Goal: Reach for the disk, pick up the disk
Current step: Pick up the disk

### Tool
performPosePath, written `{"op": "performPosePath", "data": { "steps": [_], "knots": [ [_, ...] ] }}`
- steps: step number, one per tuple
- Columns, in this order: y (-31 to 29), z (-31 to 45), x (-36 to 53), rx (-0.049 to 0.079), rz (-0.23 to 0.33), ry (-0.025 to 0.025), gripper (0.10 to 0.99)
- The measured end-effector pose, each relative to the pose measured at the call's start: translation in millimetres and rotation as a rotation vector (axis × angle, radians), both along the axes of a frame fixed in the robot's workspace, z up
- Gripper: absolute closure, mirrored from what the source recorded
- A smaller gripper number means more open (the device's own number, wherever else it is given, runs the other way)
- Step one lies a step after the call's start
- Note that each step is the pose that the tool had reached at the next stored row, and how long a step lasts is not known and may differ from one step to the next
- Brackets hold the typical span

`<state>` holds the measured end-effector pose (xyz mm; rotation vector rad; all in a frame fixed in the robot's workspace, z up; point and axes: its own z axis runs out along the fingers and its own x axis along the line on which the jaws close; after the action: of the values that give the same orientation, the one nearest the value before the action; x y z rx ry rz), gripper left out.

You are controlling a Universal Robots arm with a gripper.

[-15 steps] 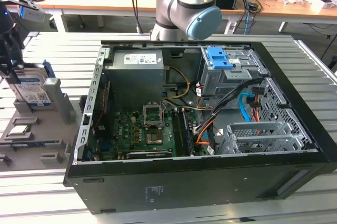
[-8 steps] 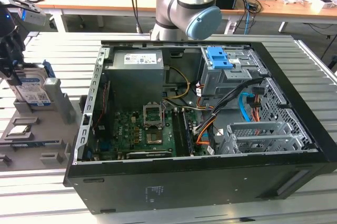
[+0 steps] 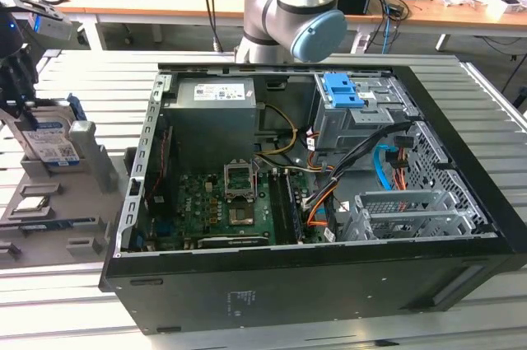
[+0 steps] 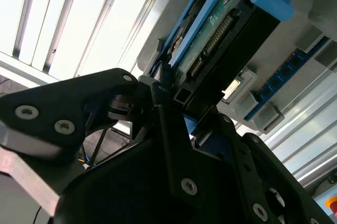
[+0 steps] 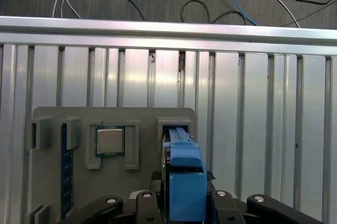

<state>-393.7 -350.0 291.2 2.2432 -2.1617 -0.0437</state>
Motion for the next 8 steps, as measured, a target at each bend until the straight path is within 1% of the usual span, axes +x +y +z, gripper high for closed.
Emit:
{"op": "performPosePath", "data": {
  "steps": [8],
  "knots": [
    [0.0, -0.4, 0.0, 0.000, 0.000, 0.0000, 0.718]
  ]
}}
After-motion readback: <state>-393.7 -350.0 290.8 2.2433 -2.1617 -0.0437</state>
